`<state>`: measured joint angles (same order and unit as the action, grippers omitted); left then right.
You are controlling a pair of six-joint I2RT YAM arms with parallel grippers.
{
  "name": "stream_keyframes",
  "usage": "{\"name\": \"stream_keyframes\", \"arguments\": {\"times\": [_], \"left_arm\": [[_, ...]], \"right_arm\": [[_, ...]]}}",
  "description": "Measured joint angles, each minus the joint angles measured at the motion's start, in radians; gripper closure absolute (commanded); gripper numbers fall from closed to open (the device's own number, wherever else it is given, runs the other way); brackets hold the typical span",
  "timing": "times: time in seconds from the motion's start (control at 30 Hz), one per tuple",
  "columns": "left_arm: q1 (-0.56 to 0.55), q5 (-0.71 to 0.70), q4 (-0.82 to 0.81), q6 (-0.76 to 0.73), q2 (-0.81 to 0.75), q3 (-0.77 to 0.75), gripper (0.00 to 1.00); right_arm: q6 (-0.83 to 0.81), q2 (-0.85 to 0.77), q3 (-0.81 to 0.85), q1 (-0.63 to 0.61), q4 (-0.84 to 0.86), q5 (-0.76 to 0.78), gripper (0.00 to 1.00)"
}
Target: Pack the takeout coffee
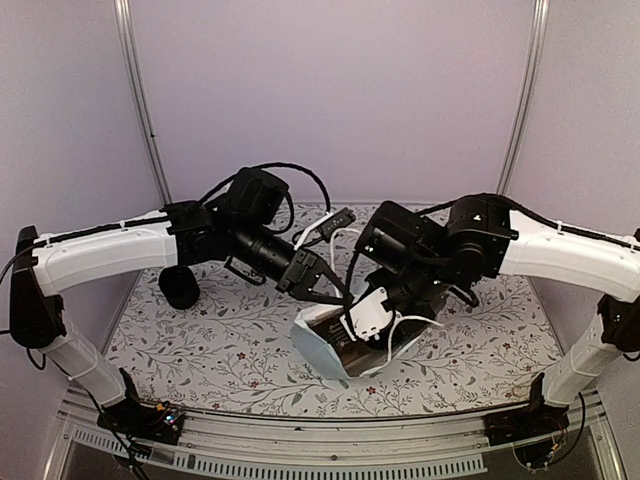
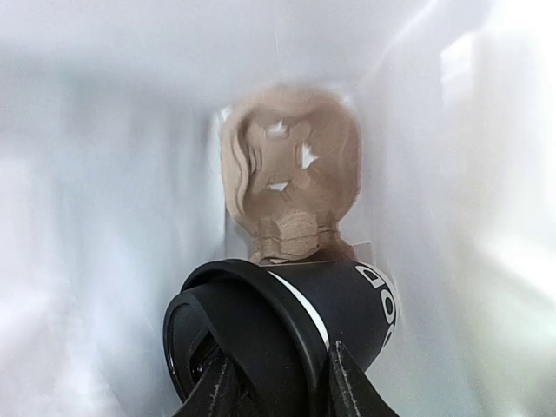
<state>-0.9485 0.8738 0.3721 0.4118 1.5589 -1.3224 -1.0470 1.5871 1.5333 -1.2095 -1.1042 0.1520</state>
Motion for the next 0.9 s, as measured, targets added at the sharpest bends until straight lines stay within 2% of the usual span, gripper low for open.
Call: {"name": "stream_keyframes", "arguments": {"times": [0.43, 0.6, 0.8, 0.9], "left_arm": [[0.004, -0.243, 0.107, -0.073, -0.008, -0.082, 0.99], [0.016, -0.309, 0.132, -0.097, -0.003, -0.086, 0.99], [0.042, -0.368, 0.144, -0.111, 0.008, -0.095, 0.99], [0.056, -0.388, 0.152, -0.112, 0.012, -0.097, 0.99]], "right_arm": [[0.085, -0.052, 0.174, 0.0, -0.21, -0.217, 0.77], [0.098, -0.053, 0.27, 0.0, -0.238, -0.225, 0.78], [0.114, -0.06, 0.472, 0.0, -0.259, -0.209, 0.78], [0.116, -0.089, 0.503, 0.0, -0.24, -0.171, 0.79]]}}
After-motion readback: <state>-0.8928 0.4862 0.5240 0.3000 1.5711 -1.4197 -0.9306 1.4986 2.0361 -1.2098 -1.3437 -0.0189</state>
